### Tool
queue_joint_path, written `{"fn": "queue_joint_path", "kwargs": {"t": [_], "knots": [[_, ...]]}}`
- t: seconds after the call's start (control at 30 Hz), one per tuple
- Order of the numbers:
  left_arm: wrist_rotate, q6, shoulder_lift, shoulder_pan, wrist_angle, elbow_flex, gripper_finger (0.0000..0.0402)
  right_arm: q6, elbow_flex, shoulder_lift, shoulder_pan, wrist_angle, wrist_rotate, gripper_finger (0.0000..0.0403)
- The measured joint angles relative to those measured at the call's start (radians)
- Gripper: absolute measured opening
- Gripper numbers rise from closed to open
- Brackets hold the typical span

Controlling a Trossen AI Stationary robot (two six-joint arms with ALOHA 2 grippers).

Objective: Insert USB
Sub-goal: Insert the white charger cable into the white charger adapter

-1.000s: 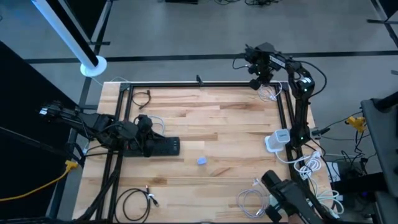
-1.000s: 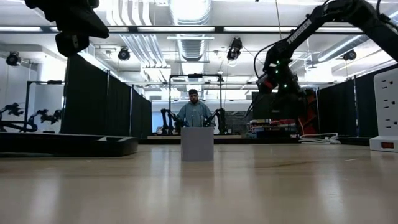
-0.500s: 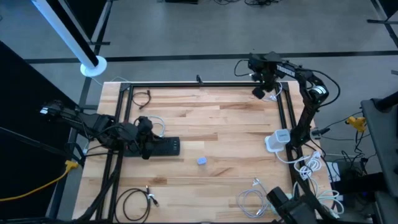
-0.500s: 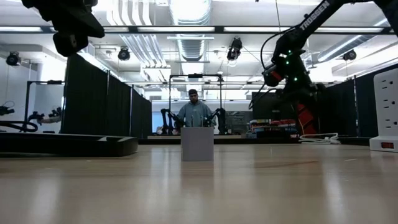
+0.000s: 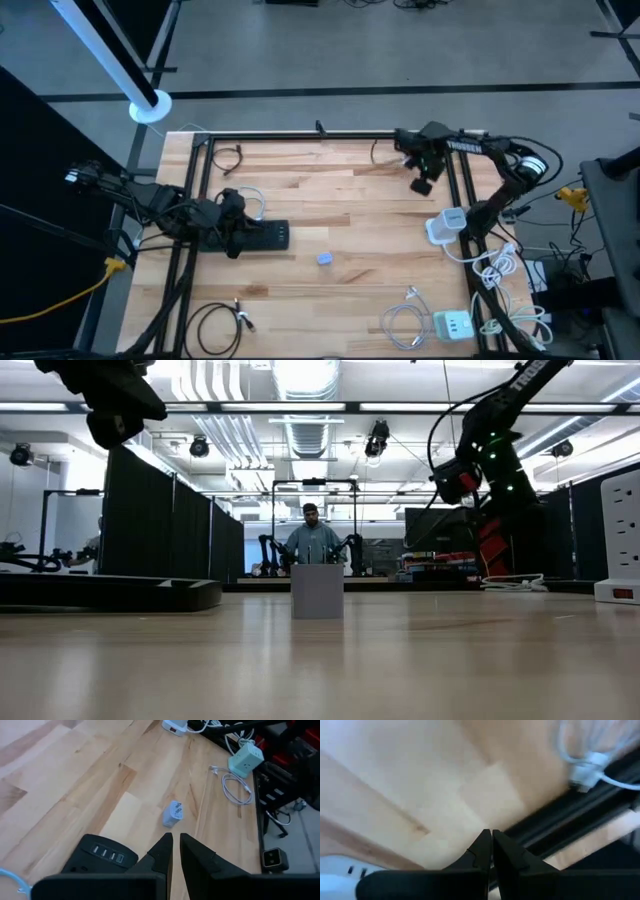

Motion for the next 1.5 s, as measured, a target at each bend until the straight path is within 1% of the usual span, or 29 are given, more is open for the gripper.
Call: {"fn": "queue_joint_path", "kwargs": {"t": [0.1, 0.27, 0.5, 0.6, 0.73, 0.87, 0.9, 1.0, 1.07, 1.2, 1.3, 1.43, 1.5], "knots": [[-0.001, 0.017, 0.003, 0.0, 0.001, 0.0, 0.0022, 0.003, -0.061, -0.048, 0.031, 0.016, -0.01, 0.0], [-0.015, 0.023, 0.004, 0.002, 0.001, 0.0, 0.0022, 0.007, -0.101, -0.104, 0.079, 0.018, -0.045, 0.0], [-0.029, 0.023, 0.011, 0.002, 0.003, 0.0, 0.0022, 0.008, -0.102, -0.099, 0.091, -0.063, -0.034, 0.0], [-0.029, 0.023, 0.011, 0.002, 0.014, 0.0, 0.0022, 0.034, -0.097, -0.1, 0.103, -0.099, -0.052, 0.0], [-0.03, 0.027, 0.009, 0.002, 0.052, 0.0, 0.0022, 0.049, -0.033, -0.112, 0.136, -0.1, -0.057, 0.0], [-0.032, 0.059, 0.009, 0.002, 0.082, 0.0, 0.0022, 0.033, 0.073, -0.114, 0.151, -0.089, -0.044, 0.0], [-0.04, 0.065, 0.009, 0.002, 0.084, 0.0, 0.0022, 0.033, 0.093, -0.113, 0.147, -0.089, -0.03, 0.0], [-0.079, 0.075, 0.009, 0.002, 0.084, 0.0, 0.0022, 0.049, 0.145, -0.09, 0.11, -0.061, 0.056, 0.0], [-0.102, 0.083, 0.009, 0.003, 0.085, 0.0, 0.0022, 0.103, 0.168, -0.061, 0.071, -0.033, 0.076, 0.0], [-0.107, 0.083, 0.01, 0.003, 0.085, 0.0, 0.0022, 0.281, 0.185, 0.004, 0.032, 0.019, 0.084, 0.0], [-0.107, 0.083, 0.01, 0.003, 0.085, 0.0, 0.0022, 0.419, 0.138, 0.05, 0.033, 0.148, 0.14, 0.0], [-0.106, 0.092, 0.012, 0.003, 0.085, 0.0, 0.0022, 0.611, 0.085, 0.115, 0.026, 0.32, 0.178, 0.0], [-0.105, 0.093, 0.012, 0.003, 0.085, 0.0, 0.0022, 0.771, 0.064, 0.133, 0.015, 0.344, 0.233, 0.0]]}}
